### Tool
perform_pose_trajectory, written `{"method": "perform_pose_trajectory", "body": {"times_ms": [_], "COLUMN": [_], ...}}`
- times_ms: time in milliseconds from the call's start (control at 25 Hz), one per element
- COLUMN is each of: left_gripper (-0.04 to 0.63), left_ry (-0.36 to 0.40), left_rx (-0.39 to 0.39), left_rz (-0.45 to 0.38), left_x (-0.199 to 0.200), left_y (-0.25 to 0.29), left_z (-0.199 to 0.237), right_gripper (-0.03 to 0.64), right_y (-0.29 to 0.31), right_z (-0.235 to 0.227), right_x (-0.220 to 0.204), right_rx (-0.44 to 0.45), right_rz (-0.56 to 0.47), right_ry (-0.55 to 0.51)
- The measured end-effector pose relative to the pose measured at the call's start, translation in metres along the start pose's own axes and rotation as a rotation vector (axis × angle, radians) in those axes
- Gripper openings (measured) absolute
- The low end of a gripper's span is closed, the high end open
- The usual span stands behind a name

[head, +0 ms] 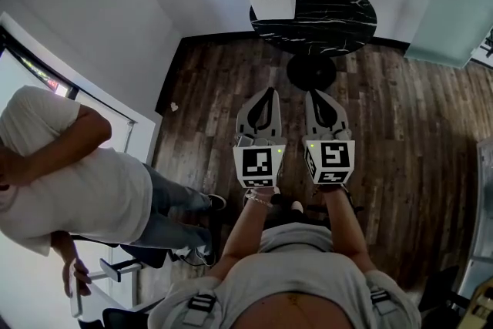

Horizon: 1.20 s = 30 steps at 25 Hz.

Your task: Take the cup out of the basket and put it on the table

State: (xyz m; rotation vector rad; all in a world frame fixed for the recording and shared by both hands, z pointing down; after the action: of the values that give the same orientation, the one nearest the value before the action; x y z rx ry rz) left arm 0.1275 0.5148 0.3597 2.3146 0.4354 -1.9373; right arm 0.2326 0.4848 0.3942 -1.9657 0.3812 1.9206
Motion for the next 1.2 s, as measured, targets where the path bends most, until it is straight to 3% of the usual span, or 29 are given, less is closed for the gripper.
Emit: {"method": "perform_pose_trajectory", "body": {"times_ms": [760,1200], "left_gripper": [0.006,0.006], "left_ry": [-0.031,-0.051], "left_rx": [-0.08,-0.097], "left_rz": [0.0,-0.002], "left_x": [-0.012,-0.032], "left_y": [0.058,0.092], "left_z": [0.004,0.052], "right_gripper": [0.008,0.008], "right_y": [0.037,0.098], "right_z": [-0.026,-0.009], "right_x": [-0.008,-0.017], "right_rx": [-0.056,-0.069], "right_rz": [0.021,0.03], "right_ry": [-0.008,-0.014]}}
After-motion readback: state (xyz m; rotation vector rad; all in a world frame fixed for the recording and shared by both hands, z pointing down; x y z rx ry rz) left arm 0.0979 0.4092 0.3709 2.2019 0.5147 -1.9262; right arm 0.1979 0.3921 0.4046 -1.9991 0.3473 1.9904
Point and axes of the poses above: the fingertips, and each gripper's own axes: y forward along the fingers, z to its left, x out of its top, the point moved 3 cm from there along -y, backward along the fingers, and after that the axes turned 6 degrees about -x, right-handed, at the moved point
